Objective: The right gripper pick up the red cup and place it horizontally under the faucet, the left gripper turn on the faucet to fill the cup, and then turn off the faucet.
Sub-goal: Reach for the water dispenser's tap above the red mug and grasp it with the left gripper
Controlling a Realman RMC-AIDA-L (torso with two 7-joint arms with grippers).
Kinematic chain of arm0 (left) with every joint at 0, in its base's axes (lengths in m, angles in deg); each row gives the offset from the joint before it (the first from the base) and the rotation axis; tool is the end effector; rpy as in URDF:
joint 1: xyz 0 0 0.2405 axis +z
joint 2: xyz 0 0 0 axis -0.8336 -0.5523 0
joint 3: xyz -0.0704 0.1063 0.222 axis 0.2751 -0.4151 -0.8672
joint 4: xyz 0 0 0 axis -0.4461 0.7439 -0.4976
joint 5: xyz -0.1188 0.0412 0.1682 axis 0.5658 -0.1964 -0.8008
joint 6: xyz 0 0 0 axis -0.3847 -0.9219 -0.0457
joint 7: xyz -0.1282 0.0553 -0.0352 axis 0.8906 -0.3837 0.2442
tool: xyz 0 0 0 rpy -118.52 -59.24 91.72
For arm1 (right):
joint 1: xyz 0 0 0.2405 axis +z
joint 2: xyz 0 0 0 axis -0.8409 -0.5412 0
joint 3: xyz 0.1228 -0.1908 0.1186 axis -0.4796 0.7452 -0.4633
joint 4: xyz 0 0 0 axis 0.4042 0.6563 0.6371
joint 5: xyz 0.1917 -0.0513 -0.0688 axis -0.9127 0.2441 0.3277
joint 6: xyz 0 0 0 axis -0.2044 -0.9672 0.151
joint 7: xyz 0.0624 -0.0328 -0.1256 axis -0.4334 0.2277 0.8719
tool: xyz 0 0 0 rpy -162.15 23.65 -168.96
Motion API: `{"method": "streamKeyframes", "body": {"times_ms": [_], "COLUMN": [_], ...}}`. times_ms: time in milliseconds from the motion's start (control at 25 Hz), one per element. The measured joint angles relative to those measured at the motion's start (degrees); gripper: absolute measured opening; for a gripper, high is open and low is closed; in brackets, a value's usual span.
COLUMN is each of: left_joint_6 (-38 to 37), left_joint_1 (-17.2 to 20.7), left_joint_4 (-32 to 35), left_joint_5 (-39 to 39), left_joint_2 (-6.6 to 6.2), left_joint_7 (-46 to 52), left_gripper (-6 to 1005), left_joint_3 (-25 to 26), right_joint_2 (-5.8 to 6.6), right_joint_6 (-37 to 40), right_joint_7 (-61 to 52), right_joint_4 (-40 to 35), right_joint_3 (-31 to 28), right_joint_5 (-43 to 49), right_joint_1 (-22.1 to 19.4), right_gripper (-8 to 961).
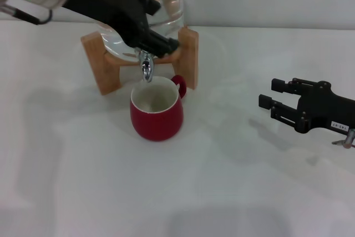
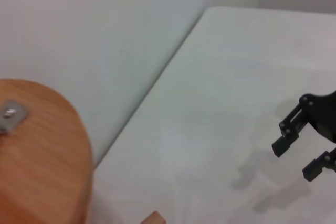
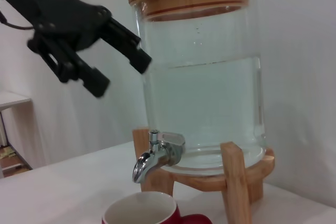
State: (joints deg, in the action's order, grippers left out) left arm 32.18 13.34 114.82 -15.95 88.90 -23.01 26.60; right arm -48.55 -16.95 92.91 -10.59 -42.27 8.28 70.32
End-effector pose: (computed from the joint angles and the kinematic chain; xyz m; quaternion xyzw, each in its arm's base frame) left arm -0.0751 0.3664 0.0787 -0.9778 -0.0834 0.0177 0.1914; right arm 0.2505 0.3220 -0.0043 -0.9074 0.1731 0.2868 0.2538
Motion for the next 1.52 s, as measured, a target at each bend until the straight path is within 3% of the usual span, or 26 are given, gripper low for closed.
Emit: {"method": "streamKeyframes", "body": {"times_ms": [200, 800, 1160, 1520], "left_joint_6": [-2.32, -6.48, -9.64, -10.33], "left_joint_1": [-1.63, -8.80, -11.07, -11.57], "left_joint_4": [-2.94, -13.70, -19.57, -21.21], "left_joint_5": [-2.62, -7.88, -10.17, -11.46], "left_joint_2": [0.07, 0.24, 0.24, 0.32], "left_joint_7": [0.91, 1.32, 1.30, 1.38], "left_gripper": [847, 845, 842, 842], "left_joint_3": [-4.73, -9.19, -11.59, -12.78], "right_joint_2": [0.02, 0.04, 0.04, 0.03], "right_joint_6": [-0.35, -0.55, -1.07, -1.08], "right_joint_7": [0.01, 0.00, 0.01, 0.01], "right_joint_4": [-0.01, 0.05, 0.08, 0.08], "right_joint_3": [0.00, -0.48, -0.71, -0.71], "right_joint_5": [-0.01, -0.12, -0.12, -0.12], "right_joint_1": [-0.08, -0.19, -0.43, -0.44], "right_gripper": [470, 471, 471, 471]}}
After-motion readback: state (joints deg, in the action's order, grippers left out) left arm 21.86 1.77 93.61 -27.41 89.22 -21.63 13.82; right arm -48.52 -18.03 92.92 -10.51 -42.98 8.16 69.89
